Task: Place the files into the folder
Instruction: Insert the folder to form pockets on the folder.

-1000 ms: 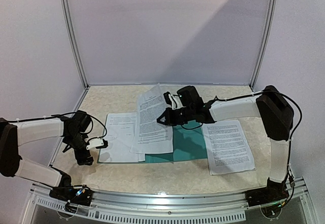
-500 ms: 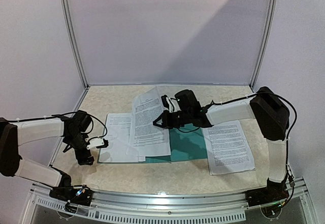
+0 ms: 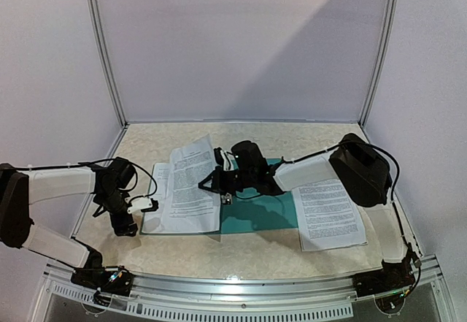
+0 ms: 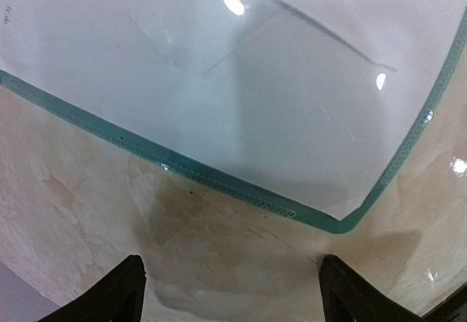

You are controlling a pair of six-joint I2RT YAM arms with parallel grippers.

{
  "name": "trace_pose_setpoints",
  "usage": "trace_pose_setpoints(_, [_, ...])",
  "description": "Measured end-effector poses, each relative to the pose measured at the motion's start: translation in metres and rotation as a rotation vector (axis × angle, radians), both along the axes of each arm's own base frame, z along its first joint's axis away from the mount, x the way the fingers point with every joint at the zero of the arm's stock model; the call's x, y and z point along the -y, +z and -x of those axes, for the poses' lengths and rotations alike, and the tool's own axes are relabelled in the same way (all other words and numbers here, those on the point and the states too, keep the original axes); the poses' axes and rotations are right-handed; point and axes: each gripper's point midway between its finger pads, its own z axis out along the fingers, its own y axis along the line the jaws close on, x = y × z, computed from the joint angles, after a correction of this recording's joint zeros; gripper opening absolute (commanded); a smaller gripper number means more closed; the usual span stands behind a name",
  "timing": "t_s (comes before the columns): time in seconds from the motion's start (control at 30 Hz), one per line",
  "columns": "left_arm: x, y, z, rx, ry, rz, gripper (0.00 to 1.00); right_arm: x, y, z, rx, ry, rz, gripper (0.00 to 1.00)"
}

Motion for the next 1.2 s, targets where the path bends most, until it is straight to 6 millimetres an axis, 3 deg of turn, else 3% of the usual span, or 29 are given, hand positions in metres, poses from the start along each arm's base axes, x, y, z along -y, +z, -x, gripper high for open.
trace_pose_setpoints(0.3, [0.000,0.000,0.000,0.001,0.002,-0.001,0.84,-0.031,-0.011,0.011,-0.092,-0.007,-0.042,0.00])
trace_pose_setpoints(0.47, [0.000,0.000,0.000,0.001,0.001,-0.002,0.84,-0.032,-0.019,0.013,-0.127,-0.042,-0.022,0.00])
trace_pose_setpoints(0.6, [0.000,0.000,0.000,0.001,0.001,-0.002,0.84,-0.027,-0.027,0.007,-0.141,-0.078,0.009,0.19])
trace_pose_setpoints(0.73, [0.000,0.000,0.000,0.002,0.000,-0.002,0.84,-0.017,-0.035,-0.004,-0.145,-0.110,0.043,0.25])
trace_pose_setpoints(0.97, [0.001,-0.001,0.000,0.003,-0.002,-0.002,0.84,-0.012,-0.038,-0.006,-0.153,-0.100,0.054,0.00])
trace_pose_setpoints(1.2, [0.002,-0.001,-0.002,0.001,-0.002,-0.003,0.84,-0.018,-0.029,-0.010,-0.157,-0.102,0.039,0.00])
